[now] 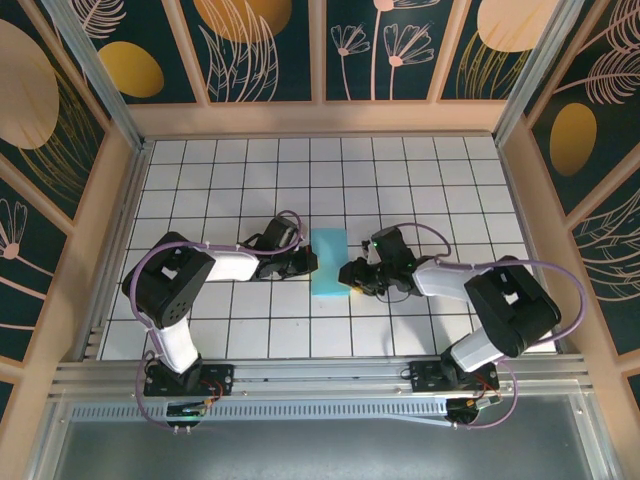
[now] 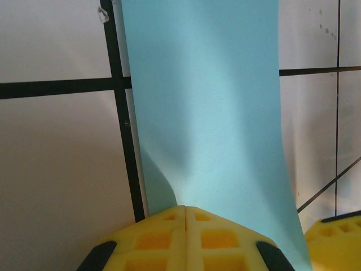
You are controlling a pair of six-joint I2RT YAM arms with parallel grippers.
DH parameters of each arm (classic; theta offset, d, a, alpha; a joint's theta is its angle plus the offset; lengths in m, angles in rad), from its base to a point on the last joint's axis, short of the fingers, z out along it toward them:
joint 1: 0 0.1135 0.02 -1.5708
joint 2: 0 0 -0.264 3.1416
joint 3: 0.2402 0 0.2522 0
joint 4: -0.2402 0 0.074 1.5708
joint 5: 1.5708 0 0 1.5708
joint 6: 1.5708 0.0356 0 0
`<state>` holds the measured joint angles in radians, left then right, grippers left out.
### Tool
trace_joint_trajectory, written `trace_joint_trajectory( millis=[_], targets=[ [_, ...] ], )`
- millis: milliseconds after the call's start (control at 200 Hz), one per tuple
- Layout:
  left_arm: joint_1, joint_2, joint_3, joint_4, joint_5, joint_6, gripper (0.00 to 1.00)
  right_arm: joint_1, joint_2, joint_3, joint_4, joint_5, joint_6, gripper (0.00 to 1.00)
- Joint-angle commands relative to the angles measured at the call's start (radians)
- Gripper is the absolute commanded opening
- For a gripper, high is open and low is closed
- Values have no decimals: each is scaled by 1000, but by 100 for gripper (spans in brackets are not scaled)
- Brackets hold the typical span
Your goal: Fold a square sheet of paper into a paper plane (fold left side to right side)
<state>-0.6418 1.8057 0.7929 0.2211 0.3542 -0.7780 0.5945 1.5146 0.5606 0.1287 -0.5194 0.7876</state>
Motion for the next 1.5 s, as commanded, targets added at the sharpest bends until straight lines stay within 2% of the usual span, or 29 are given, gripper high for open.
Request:
trace_joint_trajectory(
  millis=[0, 596, 936, 1136, 1316, 1491],
  targets=[
    [-6, 14, -20, -56, -37, 22, 0, -18, 35, 52, 31, -21, -27, 39],
    [-6, 6, -28, -46, -28, 20, 0, -108, 185, 165, 37, -85, -119, 33],
    [-6, -26, -22, -45, -32, 19, 0, -117, 225, 184, 41, -81, -134, 22],
    [-6, -85, -17, -44, -40, 31, 7, -118, 212, 168, 46, -87, -130, 12],
    [-6, -239, -79, -21, -35, 62, 11, -116, 187, 154, 39, -95, -111, 2],
    [-45, -353, -137, -34, -42, 106, 22, -114, 170, 142, 45, -123, -72, 0]
  ],
)
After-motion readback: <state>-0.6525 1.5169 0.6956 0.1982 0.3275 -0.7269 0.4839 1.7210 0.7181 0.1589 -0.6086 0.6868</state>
